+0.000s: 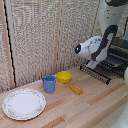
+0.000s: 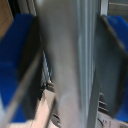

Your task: Position your gripper near the tray handle while precisely lining it up. Firmly yet gently grip the handle, ensuring a strong hold. Slide the tray into the oven in a steady manner until it's entirely inside. Relinquish the handle as it sits within the oven and extract your gripper with care.

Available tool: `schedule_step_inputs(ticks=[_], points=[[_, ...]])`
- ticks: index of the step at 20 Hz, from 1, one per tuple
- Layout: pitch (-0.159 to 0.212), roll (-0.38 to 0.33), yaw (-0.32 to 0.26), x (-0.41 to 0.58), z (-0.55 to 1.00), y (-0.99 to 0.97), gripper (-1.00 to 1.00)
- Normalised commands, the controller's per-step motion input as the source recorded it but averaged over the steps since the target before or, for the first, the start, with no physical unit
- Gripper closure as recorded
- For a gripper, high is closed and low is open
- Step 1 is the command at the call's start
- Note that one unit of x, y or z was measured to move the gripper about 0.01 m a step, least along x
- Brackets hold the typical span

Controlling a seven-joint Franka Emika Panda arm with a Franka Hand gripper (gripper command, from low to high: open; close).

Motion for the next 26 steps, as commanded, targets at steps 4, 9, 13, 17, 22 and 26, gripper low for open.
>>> schedule_step_inputs(ticks=[4, 9, 13, 17, 22, 26], points=[[0.055, 0.011, 0.037, 0.018, 0.44, -0.48, 1.0], [0.045, 0.028, 0.06, 0.009, 0.48, -0.81, 1.0], [0.081, 0.142, 0.042, 0.061, 0.59, -0.75, 1.0], [0.035, 0.117, 0.016, 0.006, 0.6, -0.86, 1.0], [0.001, 0.039, 0.06, -0.008, 0.5, -0.94, 1.0], [0.0, 0.004, 0.067, -0.091, 0.45, -0.94, 1.0]])
